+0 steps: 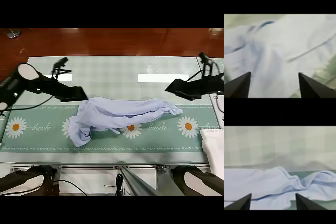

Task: Fold the shirts.

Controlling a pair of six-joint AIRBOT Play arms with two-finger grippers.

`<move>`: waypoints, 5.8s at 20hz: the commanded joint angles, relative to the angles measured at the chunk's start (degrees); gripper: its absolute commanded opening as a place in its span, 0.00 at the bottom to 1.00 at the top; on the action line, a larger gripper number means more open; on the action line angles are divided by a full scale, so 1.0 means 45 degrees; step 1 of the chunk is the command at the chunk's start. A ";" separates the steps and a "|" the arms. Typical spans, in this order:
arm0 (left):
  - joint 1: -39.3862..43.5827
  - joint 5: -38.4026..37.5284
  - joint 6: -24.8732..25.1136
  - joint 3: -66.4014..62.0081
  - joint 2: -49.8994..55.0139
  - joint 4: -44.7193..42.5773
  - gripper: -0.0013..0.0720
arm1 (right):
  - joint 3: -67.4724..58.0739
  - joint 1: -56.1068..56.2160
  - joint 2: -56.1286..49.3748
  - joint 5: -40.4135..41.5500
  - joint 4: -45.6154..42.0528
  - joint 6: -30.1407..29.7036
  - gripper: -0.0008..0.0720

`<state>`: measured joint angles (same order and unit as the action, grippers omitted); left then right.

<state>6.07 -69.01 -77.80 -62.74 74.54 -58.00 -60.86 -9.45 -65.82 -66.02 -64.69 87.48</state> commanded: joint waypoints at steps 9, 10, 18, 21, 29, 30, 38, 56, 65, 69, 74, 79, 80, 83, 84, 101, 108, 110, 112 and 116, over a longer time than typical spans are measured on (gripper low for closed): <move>-0.3876 -0.0709 0.1807 0.7470 -0.1719 0.3079 0.98 | 0.8077 -0.5411 0.3332 0.0151 0.3861 -0.3934 0.88; -0.3857 -0.0389 0.2783 0.7669 -0.1719 0.4294 0.98 | 0.8451 -0.5411 0.3327 0.0180 0.4425 -0.4269 0.88; -0.0967 0.2866 0.3711 0.7737 -0.0729 0.5906 0.97 | 0.8631 -0.5401 0.3327 0.0107 0.4930 -0.4464 0.88; -0.0544 0.2798 0.4639 0.7339 -0.0515 0.5989 0.05 | 0.8631 -0.5401 0.3327 0.0126 0.4925 -0.4454 0.88; -0.0656 0.1987 0.4707 0.5459 -0.0525 0.5989 0.05 | 0.8592 -0.4517 0.3186 0.1554 0.5173 -0.4328 0.88; -0.0656 0.1987 0.4687 0.5382 -0.0525 0.5989 0.05 | 0.8490 -0.3968 0.2875 0.2035 0.5178 -0.4129 0.88; -0.0631 0.1520 0.4566 0.5372 -0.0525 0.5994 0.05 | 0.5353 -0.0860 -0.2195 0.2919 0.6368 -0.3526 0.83; -0.1753 0.0651 0.0049 -1.1808 -0.3240 0.0311 0.05 | -1.3002 -0.0228 0.1637 -0.3036 0.1545 -0.1205 0.04; -0.1744 -0.0806 -0.1729 -1.1273 -0.6003 -0.5017 0.05 | -0.7781 -0.0228 0.7402 -0.6615 -0.0345 0.0189 0.04; -0.1739 -0.2827 -0.1928 -0.7694 -0.5761 -0.4274 0.05 | -0.1496 -0.0228 0.9457 -0.6421 0.0170 0.0690 0.04; -0.1739 -0.2676 -0.1870 -0.1515 -0.4896 -0.1826 0.05 | 0.3716 -0.0228 0.9530 -0.3463 0.0340 0.0665 0.04; -0.1739 0.0568 -0.1855 0.1243 -0.2244 -0.0831 0.05 | 0.4571 -0.0243 0.5498 0.0782 0.0243 -0.0248 0.04; -0.1739 0.0879 -0.1559 0.1171 -0.1637 -0.0228 0.05 | 0.4435 -0.0243 0.4488 0.1515 0.0248 -0.0253 0.04; -0.1729 0.2161 -0.0452 0.0894 -0.0185 0.2176 0.05 | 0.3395 -0.0243 0.1326 0.3036 0.0500 -0.0214 0.04; -0.1710 0.2608 -0.0311 0.0840 0.0126 0.2793 0.05 | 0.2895 -0.0243 0.0408 0.3245 0.0724 -0.0214 0.04; -0.3521 -0.2555 -0.0661 0.2089 0.0117 0.0874 0.98 | 0.1977 -0.5508 -0.0806 -0.1418 0.1661 -0.2385 0.88; 0.0826 0.2817 0.0418 0.5387 0.0272 0.5226 0.98 | 0.6878 -0.5547 0.1477 -0.0243 0.5610 -0.4949 0.88; 0.1763 0.4027 -0.0301 0.5372 0.0534 0.5367 0.98 | 0.6878 -0.5547 0.1477 -0.0374 0.5595 -0.4993 0.88; 0.2191 0.4459 -0.0291 0.5372 0.0855 0.6057 0.98 | 0.6878 -0.5547 0.1477 -0.0369 0.5595 -0.4993 0.88; 0.2375 0.5241 0.0189 0.5372 0.1243 0.7247 0.97 | 0.6878 -0.5547 0.1477 -0.0262 0.5595 -0.4993 0.88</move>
<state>15.14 -50.63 -78.50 -38.87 79.05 -29.61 -30.33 -34.37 -59.40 -67.40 -40.03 65.39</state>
